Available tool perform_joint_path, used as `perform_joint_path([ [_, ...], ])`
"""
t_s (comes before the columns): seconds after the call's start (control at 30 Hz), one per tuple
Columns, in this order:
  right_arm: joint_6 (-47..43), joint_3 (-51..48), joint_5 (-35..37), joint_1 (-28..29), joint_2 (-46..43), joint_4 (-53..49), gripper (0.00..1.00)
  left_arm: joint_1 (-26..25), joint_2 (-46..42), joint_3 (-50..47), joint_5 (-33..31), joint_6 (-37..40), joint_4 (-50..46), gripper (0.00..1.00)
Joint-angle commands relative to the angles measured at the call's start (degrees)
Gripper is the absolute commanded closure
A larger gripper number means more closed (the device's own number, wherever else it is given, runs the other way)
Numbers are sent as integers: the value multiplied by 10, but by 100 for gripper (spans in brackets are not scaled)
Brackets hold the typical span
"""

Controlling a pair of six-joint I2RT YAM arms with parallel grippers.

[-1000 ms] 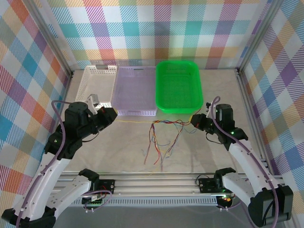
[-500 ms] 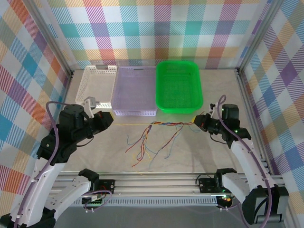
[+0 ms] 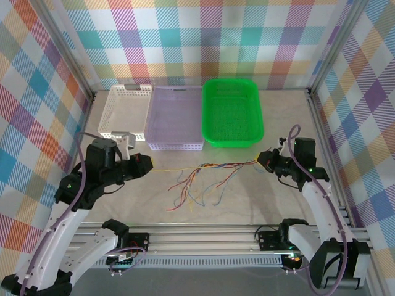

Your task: Untangle the cables

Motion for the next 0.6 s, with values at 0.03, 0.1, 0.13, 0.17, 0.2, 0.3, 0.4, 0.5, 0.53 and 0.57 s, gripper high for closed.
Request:
perform_joint_path([
  [0.03,-32,6,127,-46,12,-1,100,21,9,-10,-3,34,-10,100],
  [0.1,-38,6,73,-40,19,17,85,21,16,-21,1,24,5,100],
  [0.13,-43,11,59,-32,23,18,75,21,23,-24,4,17,11,100],
  [0.17,-46,19,62,-24,26,11,63,21,30,-28,7,11,19,100],
  [0.2,-51,24,65,-14,26,6,52,21,37,-34,15,3,30,100],
  [0.3,-64,34,67,25,19,6,37,20,62,-46,31,-20,63,100],
  [0.4,-87,50,69,91,20,13,35,17,90,-49,42,-32,86,100],
  [0.5,-125,64,91,187,27,28,34,3,118,-41,44,-33,101,100],
  [0.53,-130,67,99,213,32,33,34,-3,127,-35,42,-32,101,100],
  [0.57,-135,70,115,241,42,39,34,-11,141,-26,38,-30,101,100],
])
